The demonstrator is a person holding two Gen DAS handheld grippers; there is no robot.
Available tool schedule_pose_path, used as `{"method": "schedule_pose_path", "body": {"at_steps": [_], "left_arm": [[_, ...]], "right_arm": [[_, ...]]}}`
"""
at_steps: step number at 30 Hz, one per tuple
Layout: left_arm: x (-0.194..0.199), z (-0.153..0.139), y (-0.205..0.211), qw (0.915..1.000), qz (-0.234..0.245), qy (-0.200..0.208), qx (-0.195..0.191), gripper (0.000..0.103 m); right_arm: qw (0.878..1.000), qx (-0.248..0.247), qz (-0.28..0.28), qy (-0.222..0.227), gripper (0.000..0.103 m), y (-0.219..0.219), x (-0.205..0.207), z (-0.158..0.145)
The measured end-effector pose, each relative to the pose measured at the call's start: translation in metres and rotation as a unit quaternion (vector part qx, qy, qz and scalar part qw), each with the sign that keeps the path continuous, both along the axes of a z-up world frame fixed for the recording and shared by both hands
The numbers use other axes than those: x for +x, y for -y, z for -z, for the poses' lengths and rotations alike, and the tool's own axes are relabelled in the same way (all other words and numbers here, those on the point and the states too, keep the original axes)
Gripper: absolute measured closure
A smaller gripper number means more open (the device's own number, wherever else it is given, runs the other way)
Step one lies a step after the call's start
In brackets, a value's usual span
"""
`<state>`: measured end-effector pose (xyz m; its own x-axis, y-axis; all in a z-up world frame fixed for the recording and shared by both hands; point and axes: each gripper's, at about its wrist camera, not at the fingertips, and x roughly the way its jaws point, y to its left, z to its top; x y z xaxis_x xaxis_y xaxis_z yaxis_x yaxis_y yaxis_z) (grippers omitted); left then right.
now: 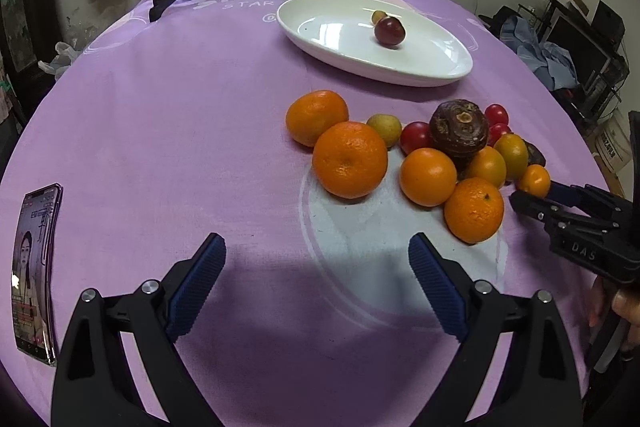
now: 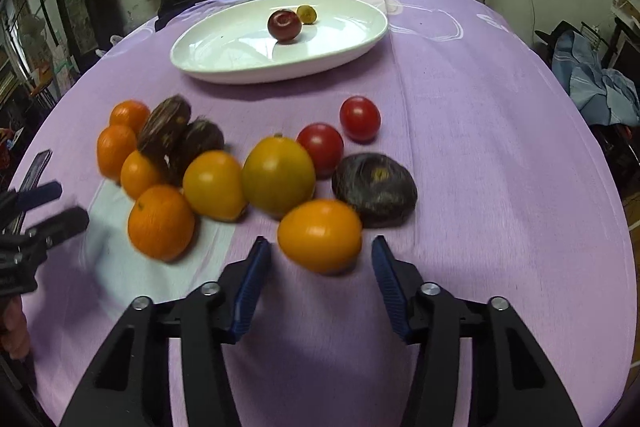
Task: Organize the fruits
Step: 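Grasp a mandarin with the left gripper while the right gripper grasps an orange oval fruit, then move both held fruits over the white plate and release them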
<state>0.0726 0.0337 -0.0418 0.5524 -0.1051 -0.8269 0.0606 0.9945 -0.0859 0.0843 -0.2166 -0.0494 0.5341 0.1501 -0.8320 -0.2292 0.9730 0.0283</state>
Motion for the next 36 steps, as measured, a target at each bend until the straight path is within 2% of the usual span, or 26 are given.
{"method": "schedule_pose_path", "body": {"at_steps": [4, 13, 16, 20, 23, 25, 27, 33, 36], "left_arm": [[0.008, 0.005, -0.001, 1.0000, -0.001, -0.010, 0.003, 0.012], [0.026, 0.003, 0.009, 0.9991, -0.012, -0.004, 0.040, 0.013], [0.035, 0.006, 0.011, 0.9993, -0.014, -0.011, 0.032, 0.013], [0.048, 0.014, 0.010, 0.9991, -0.028, -0.030, 0.010, 0.022], [0.054, 0.015, 0.017, 0.9990, -0.023, -0.023, 0.031, 0.025], [0.055, 0.014, 0.022, 0.9993, -0.012, -0.016, 0.032, 0.034], [0.053, 0.011, 0.025, 0.9997, 0.006, -0.009, 0.021, 0.060], [0.033, 0.002, 0.027, 0.9995, 0.029, -0.013, 0.009, 0.060], [0.021, -0.017, 0.023, 0.9991, 0.039, -0.003, -0.013, 0.060]], "right_arm": [[1.000, 0.003, -0.002, 0.004, 0.062, -0.001, 0.008, 0.000], [0.999, 0.035, -0.018, 0.008, 0.063, 0.005, -0.010, -0.008], [0.999, 0.041, -0.023, 0.012, 0.063, 0.011, -0.022, -0.012], [0.998, 0.051, -0.023, 0.014, 0.063, 0.017, -0.032, -0.016], [0.998, 0.056, -0.024, 0.017, 0.063, 0.020, -0.039, -0.019], [0.998, 0.059, -0.027, 0.019, 0.063, 0.019, -0.042, -0.021], [0.998, 0.059, -0.030, 0.022, 0.063, 0.016, -0.044, -0.023], [0.997, 0.060, -0.042, 0.030, 0.063, 0.009, -0.049, -0.030], [0.996, 0.061, -0.047, 0.044, 0.063, 0.008, -0.049, -0.040]]}}
